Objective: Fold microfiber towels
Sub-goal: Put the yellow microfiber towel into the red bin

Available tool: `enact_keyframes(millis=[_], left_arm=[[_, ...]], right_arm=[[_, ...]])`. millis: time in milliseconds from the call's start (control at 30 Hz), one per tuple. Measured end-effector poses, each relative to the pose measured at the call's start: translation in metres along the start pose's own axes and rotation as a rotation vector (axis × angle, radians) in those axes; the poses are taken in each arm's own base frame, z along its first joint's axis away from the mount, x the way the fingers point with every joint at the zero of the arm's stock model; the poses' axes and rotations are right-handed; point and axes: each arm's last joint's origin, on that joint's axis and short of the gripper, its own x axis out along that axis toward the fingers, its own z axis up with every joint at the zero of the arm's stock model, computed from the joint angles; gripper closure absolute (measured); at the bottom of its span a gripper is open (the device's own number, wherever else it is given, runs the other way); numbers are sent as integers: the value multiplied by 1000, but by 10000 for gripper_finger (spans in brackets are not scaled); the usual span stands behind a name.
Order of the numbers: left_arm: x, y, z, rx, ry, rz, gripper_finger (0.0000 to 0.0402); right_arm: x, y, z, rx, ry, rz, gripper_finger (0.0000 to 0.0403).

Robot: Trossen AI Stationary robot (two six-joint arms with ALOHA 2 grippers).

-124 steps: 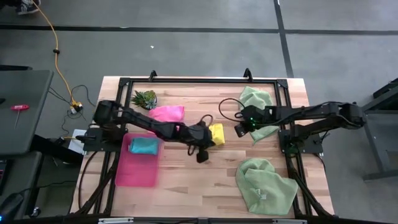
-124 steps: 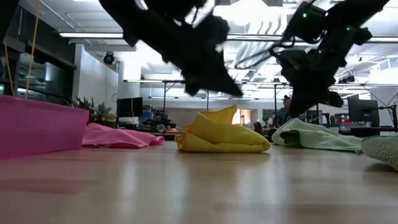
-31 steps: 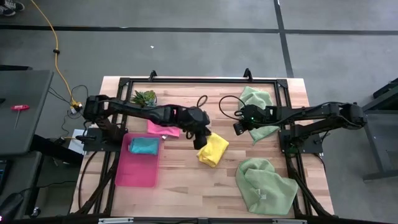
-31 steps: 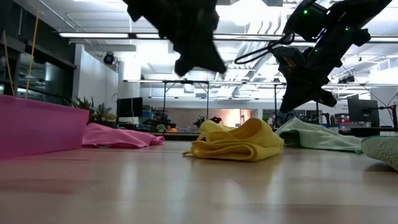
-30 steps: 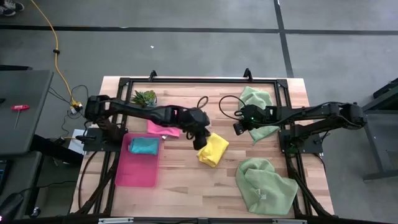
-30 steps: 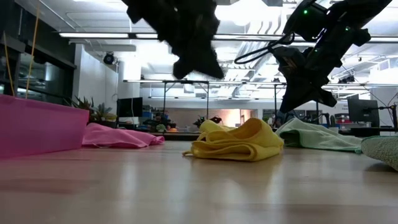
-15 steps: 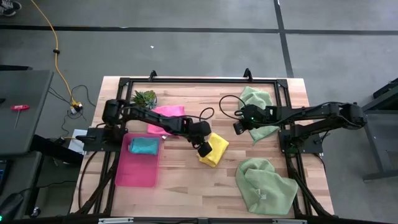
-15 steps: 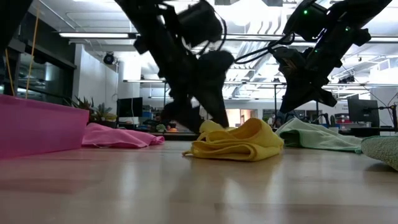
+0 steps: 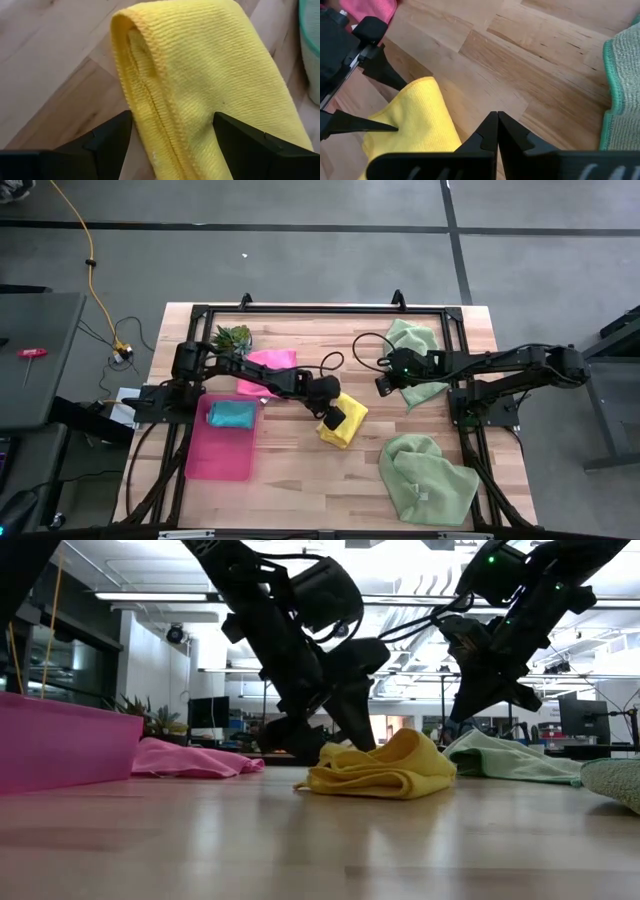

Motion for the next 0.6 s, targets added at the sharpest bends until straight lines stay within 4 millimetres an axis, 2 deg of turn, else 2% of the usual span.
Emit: enact_keyframes(millis=[167, 300, 433, 600], left_arm=[[1, -7, -7, 28, -5, 10, 135], [3, -12, -14, 81, -16, 36, 169], [4, -17, -20, 103, -22, 52, 237], [6, -20, -21, 103, -11, 1, 355]], right_arm=[[0, 0, 0, 0, 0, 0, 400], [0, 0, 0, 0, -4, -3, 400], [0, 0, 0, 0, -13, -11, 400], [0, -1, 1, 0, -23, -20, 400]])
